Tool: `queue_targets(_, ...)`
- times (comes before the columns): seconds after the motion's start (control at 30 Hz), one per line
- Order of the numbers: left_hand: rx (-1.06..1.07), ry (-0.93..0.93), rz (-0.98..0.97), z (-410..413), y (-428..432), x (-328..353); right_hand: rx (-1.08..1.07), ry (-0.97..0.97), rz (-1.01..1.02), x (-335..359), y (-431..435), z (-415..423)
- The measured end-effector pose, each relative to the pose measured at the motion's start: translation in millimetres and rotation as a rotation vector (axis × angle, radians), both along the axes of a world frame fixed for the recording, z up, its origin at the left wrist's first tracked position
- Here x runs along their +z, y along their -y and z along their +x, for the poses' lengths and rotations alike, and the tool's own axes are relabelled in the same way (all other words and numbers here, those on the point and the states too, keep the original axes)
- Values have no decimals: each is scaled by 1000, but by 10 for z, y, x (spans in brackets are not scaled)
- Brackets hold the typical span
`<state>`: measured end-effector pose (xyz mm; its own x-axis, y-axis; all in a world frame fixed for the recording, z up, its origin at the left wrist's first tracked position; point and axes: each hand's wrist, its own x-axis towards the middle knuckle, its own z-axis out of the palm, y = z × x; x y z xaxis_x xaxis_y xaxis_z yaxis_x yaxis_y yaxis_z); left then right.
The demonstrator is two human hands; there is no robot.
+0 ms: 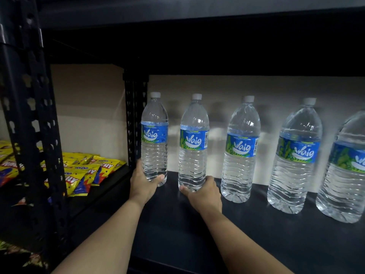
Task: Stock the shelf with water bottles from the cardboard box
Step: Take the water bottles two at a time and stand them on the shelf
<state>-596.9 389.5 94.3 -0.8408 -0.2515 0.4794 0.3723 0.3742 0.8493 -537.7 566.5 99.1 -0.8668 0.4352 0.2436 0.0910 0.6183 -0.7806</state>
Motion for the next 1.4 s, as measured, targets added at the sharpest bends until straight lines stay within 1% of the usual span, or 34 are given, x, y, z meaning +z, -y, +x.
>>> queue_targets(0.1, -1, 14, -11, 26, -3, 10, 28, -1, 11, -7, -20, 5)
queue_targets(0.2, -2, 76, -36, 41, 1, 29, 124, 56, 74, -15, -66, 35)
queue_targets(0.3, -12, 203, -78, 72, 30, 44, 227, 158, 109, -7, -172, 117)
queue_targets(0.37, 17, 297, -102, 166, 47, 68, 244, 222, 102, -7, -241, 219)
queue_targets(0.47, 44, 409, -67, 449, 48, 142, 241, 289, 164, 6, -267, 451)
queue_targets(0.53, 0, 507, -77, 720, 41, 181, 274, 310, 181, 25, -283, 656)
queue_targets(0.6, -74, 556, -148, 995, 45, 199, 303, 318, 221, 38, -306, 883)
queue_targets(0.73, -160, 532, -301, 1701, 61, 317, 315, 249, 382, 29, -311, 1492)
queue_targets(0.87, -139, 428, -384, 2440, 188, 446, 373, 261, 531, 193, -268, 2054)
queue_targets(0.93, -110, 388, -427, 2830, 312, 515, 417, 306, 596, 351, -158, 2300)
queue_targets(1.0, -61, 338, -430, 3218, 503, 549, 467, 321, 621, 467, 34, 2534)
queue_targets(1.1, 24, 364, -419, 3861, 962, 468, 582, 297, 591, 483, 474, 2878)
queue_targets(1.2, 132, 468, -396, 4502, 1539, 218, 739, 291, 571, 332, 1039, 3205)
queue_targets(1.27, 245, 562, -369, 4934, 1955, -55, 857, 299, 554, 197, 1428, 3424)
queue_targets(1.4, 479, 729, -251, 5840, 2675, -668, 1040, 355, 469, -93, 2221, 3828)
